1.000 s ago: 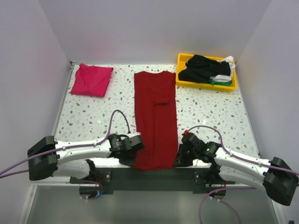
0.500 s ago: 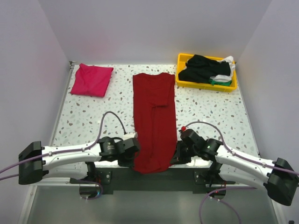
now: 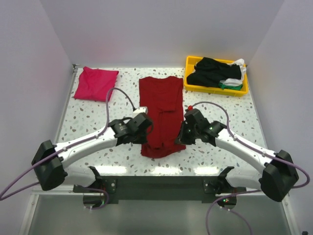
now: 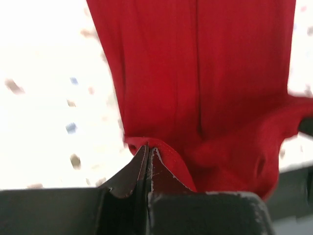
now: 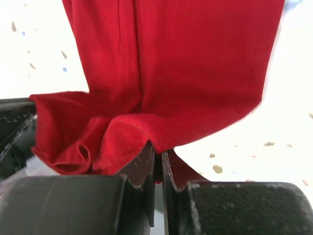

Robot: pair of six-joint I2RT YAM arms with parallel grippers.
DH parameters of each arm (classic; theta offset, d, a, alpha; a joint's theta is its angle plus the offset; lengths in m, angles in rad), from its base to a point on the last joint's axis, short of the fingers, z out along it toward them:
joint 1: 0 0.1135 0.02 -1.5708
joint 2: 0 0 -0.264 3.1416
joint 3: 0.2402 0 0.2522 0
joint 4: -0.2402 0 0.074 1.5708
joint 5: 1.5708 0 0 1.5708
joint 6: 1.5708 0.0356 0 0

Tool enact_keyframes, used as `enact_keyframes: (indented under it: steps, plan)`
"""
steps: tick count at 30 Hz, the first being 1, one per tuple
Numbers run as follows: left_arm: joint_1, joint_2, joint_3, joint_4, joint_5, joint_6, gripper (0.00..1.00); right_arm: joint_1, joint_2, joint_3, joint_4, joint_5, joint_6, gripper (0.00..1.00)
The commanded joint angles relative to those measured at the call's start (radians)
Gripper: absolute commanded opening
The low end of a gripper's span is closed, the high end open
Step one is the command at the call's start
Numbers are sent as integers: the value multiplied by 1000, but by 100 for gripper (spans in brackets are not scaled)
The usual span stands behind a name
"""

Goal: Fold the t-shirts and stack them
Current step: Fold the tshirt

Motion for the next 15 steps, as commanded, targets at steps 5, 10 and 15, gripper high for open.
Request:
enact_keyframes:
  steps: [5,10,15]
  plan:
    - [194,243,230,121,-136,138,0,-83,219,230,101,115,-124,0]
    - [271,384,329,185,-130,187,0,-138,346,340,115,179,-150,0]
    - [329,497,397,184,-134,204,0,-198,460,414,118,143,-168,0]
